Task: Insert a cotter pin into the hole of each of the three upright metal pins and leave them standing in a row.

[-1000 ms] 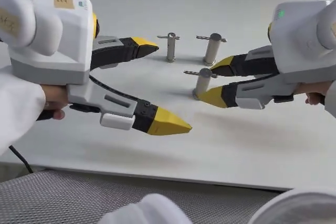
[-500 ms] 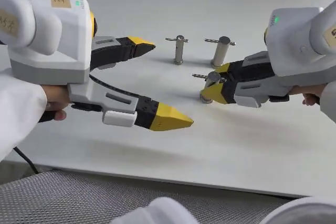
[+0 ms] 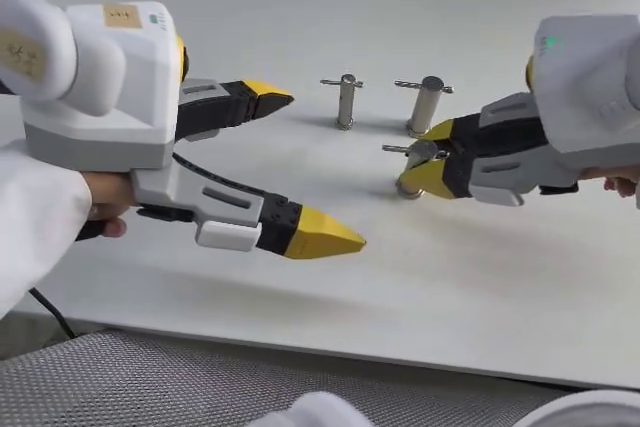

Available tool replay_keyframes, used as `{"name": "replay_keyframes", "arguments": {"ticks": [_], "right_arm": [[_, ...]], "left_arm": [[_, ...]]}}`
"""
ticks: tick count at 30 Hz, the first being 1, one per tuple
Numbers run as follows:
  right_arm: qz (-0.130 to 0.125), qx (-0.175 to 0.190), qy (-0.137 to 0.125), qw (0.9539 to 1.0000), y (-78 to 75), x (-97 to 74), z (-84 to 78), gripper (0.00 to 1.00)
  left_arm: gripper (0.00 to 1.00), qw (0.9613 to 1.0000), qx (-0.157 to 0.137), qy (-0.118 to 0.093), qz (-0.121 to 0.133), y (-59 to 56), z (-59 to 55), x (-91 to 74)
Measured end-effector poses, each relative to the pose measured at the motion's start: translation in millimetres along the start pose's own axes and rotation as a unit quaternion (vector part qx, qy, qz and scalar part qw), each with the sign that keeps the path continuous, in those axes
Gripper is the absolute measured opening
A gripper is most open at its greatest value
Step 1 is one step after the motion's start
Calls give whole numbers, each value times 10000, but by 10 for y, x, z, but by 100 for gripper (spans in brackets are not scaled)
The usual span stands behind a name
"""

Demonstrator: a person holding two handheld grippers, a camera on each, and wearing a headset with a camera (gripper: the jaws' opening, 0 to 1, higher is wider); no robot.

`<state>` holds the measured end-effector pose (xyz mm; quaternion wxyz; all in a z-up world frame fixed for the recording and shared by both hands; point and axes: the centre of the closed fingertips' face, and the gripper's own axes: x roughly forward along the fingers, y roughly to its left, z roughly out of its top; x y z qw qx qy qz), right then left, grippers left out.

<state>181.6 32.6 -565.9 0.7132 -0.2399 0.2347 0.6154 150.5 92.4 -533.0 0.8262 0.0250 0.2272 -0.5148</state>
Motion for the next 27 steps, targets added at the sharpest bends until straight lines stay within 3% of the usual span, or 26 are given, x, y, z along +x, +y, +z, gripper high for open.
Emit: {"name": "replay_keyframes", "arguments": {"ticks": [4,11,14,19,27], "right_arm": [[-224,-12,85,9997,-229,-158,-108,8],[-481,186,28,9987,-638,-376,-299,8],[-472,176,3,9987,-695,-406,-331,8],[-430,175,21,9989,-818,-411,-416,8],[-330,210,108,9992,-812,-383,-517,8]], "left_arm": [[99,10000,0,15,18,58,-18,-32],[99,10000,-7,64,20,6,1,-28],[99,9999,-4,106,36,-17,4,-24],[99,9999,6,128,74,38,-3,-59],[99,9997,40,222,42,-9,-21,-77]]}}
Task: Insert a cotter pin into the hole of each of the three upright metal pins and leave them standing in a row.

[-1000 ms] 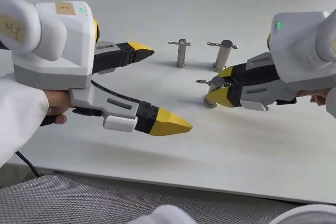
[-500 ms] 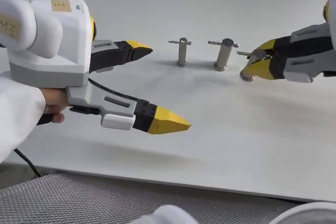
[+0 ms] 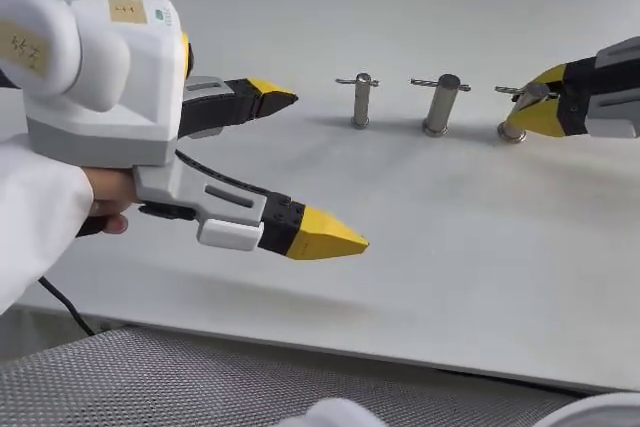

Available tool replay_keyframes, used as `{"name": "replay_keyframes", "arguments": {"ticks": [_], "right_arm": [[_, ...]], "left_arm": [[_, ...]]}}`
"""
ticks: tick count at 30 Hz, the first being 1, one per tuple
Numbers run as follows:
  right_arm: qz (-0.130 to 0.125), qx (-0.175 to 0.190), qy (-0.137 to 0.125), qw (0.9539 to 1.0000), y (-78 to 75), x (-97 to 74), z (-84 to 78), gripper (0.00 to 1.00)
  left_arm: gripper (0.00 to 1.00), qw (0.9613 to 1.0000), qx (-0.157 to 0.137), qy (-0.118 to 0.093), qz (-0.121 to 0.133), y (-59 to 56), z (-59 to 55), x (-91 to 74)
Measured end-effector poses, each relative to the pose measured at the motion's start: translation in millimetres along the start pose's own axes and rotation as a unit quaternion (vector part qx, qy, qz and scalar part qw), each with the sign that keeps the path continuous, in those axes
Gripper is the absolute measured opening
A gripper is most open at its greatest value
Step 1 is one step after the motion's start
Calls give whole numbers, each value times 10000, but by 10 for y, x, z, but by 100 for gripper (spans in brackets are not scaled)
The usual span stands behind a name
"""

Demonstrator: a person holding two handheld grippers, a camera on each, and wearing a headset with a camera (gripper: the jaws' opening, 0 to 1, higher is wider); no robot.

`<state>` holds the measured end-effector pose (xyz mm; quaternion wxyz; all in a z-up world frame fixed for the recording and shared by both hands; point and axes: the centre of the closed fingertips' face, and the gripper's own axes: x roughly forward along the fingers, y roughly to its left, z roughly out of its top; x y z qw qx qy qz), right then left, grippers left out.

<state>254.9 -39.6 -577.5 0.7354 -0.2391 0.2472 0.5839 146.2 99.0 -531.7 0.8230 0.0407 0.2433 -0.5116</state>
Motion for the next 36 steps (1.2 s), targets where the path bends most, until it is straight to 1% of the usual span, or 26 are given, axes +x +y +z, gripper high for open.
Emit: {"name": "replay_keyframes", "arguments": {"ticks": [4,7,10,12,22,23,24,27,29,30,31,32,34,35,36], "right_arm": [[-2,65,-3,10000,-1,4,-18,8],[-16,166,-68,9998,-21,7,-24,8],[30,204,-107,9997,4,6,-15,8],[54,185,-131,9997,37,9,-8,8],[40,162,-193,9997,1,9,-30,9],[40,201,-200,9996,-1,10,-26,9],[39,148,-203,9997,-3,11,-25,9],[27,152,-202,9997,0,13,-22,9],[13,186,-195,9996,-2,15,-28,10],[-22,183,-77,9998,-5,29,-76,11],[-56,174,-20,9998,-10,35,-104,15],[-122,191,-19,9997,-25,36,-129,22],[-224,286,-77,9993,-46,25,-130,31],[-269,360,-66,9990,-43,9,-127,34],[-311,358,-70,9988,-40,-9,-125,36]], "left_arm": [[99,10000,5,25,-28,-26,-6,9],[99,10000,-3,58,-22,-28,-18,18],[99,10000,-2,63,-28,-33,-17,22],[99,10000,-3,68,-30,-34,-19,23],[99,9999,1,133,-29,-53,-36,35],[99,9999,-11,132,-38,-36,-45,28],[99,9999,-8,134,-38,-7,-59,15],[99,9999,3,127,-44,86,-98,-27],[99,9999,-6,128,-53,112,-109,-39],[99,9999,-7,137,-53,65,-90,-16],[99,9999,-5,139,-50,52,-84,-10],[99,9999,-1,145,-45,14,-66,7],[99,9999,-12,142,-30,39,-74,-8],[99,9999,-25,134,-21,59,-81,-18],[99,9999,-26,126,-13,82,-90,-32]]}}
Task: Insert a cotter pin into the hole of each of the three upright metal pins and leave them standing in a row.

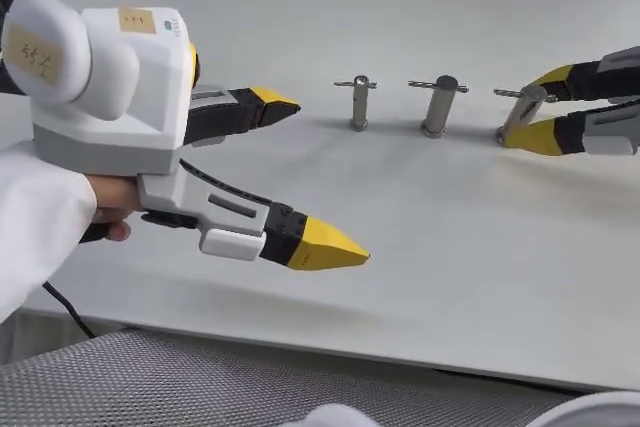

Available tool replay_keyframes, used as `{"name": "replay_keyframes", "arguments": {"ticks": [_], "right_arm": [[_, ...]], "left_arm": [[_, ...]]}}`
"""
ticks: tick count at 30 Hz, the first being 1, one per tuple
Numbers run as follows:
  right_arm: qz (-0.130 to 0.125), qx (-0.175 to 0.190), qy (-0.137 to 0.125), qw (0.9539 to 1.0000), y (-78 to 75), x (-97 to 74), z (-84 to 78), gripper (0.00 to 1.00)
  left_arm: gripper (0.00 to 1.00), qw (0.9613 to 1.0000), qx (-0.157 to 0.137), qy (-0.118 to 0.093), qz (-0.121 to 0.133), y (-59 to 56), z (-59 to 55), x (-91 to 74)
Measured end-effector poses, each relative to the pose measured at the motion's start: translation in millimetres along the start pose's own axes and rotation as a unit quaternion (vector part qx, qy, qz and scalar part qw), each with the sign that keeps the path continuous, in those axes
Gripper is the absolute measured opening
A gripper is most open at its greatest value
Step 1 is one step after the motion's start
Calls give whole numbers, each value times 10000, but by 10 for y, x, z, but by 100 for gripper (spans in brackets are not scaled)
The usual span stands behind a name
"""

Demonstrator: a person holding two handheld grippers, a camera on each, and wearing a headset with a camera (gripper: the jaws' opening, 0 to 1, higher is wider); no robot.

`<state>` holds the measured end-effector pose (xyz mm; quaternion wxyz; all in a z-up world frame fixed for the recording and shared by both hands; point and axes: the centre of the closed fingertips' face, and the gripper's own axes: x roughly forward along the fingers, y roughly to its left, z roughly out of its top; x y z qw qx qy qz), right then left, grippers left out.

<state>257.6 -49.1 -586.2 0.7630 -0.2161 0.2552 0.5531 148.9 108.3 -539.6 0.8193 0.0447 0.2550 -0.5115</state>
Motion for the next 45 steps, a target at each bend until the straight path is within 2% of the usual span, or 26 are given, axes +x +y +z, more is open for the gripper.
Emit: {"name": "replay_keyframes", "arguments": {"ticks": [5,6,8,10,12,15,17,18,21,24,28,32,33,36,39,41,43,44,45], "right_arm": [[-243,329,-157,9990,9,-135,76,52],[-327,528,-254,9978,75,-191,138,56],[-514,671,-385,9957,142,-272,211,66],[-541,836,-491,9938,245,-342,260,72],[-586,967,-586,9919,308,-397,297,73],[-676,1275,-749,9867,412,-497,370,77],[-724,1333,-847,9848,460,-546,410,80],[-750,1368,-860,9840,495,-576,413,81],[-834,1541,-824,9811,564,-619,381,82],[-846,1653,-806,9793,658,-660,360,85],[-825,1869,-708,9763,806,-684,300,89],[-835,1896,-518,9769,941,-674,241,94],[-837,1887,-514,9771,960,-673,237,95],[-855,2029,-515,9741,983,-656,194,96],[-898,2136,-500,9715,991,-650,160,97],[-887,2213,-549,9696,1012,-651,170,98],[-767,2198,-566,9709,1078,-629,172,98],[-721,2145,-543,9725,1109,-617,169,98],[-620,2023,-465,9763,1163,-603,164,98]], "left_arm": [[99,9999,-79,-59,55,88,-21,-42],[99,9997,-128,-186,92,51,44,-24],[99,9992,-187,-334,114,13,117,-14],[99,9988,-211,-420,158,27,142,-19],[99,9985,-265,-445,189,-8,163,0],[99,9979,-337,-498,221,-2,167,-19],[99,9972,-382,-612,178,-64,228,-32],[99,9971,-378,-635,180,-108,262,-27],[99,9969,-356,-657,247,-110,293,-46],[99,9973,-435,-578,154,-148,270,-61],[99,9983,-299,-399,316,-143,220,-134],[99,9973,-362,-354,534,-124,168,-177],[99,9972,-383,-331,557,-144,153,-166],[99,9978,-418,-69,507,-224,15,-152],[99,9977,-438,-40,525,-273,-14,-148],[99,9971,-528,-104,545,-288,-8,-156],[99,9965,-581,-138,589,-253,-20,-181],[99,9962,-596,-132,619,-242,-29,-187],[99,9960,-597,-114,657,-217,-55,-200]]}}
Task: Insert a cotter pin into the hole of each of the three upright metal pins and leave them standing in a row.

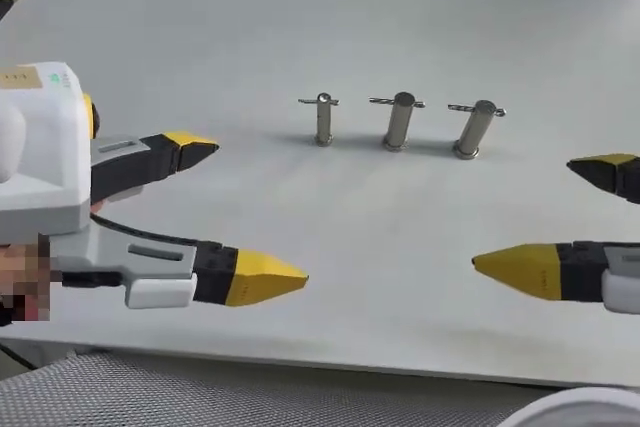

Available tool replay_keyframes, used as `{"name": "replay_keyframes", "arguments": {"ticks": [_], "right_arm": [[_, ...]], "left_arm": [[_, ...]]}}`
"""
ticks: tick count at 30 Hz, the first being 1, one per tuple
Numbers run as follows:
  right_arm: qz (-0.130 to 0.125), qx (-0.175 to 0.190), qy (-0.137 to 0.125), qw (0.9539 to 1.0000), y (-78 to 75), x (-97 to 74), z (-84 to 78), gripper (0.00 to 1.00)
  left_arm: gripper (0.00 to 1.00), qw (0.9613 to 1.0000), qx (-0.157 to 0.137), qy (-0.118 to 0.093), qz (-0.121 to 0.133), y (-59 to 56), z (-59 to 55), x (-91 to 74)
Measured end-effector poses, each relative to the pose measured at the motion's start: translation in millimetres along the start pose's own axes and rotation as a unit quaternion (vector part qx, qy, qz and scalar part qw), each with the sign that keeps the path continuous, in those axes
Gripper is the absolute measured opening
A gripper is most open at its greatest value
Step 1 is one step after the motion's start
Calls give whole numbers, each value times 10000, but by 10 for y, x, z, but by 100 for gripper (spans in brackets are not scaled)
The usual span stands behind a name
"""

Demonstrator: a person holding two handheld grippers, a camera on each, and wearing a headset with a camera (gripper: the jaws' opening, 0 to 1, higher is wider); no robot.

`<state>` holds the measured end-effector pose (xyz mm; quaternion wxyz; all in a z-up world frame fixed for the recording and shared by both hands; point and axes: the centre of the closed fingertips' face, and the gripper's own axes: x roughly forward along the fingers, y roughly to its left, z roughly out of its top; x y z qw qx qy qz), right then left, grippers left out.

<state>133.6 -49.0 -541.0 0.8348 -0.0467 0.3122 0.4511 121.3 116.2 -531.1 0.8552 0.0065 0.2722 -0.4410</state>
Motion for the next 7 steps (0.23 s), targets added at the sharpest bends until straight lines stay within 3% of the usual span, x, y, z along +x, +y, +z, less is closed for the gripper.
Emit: {"name": "replay_keyframes", "arguments": {"ticks": [4,7], "right_arm": [[-30,-32,53,10000,25,30,-14,98],[-36,3,32,10000,23,34,-3,98]], "left_arm": [[99,9999,1,142,85,48,-57,-23],[99,9998,-77,112,138,79,-58,-39]]}}
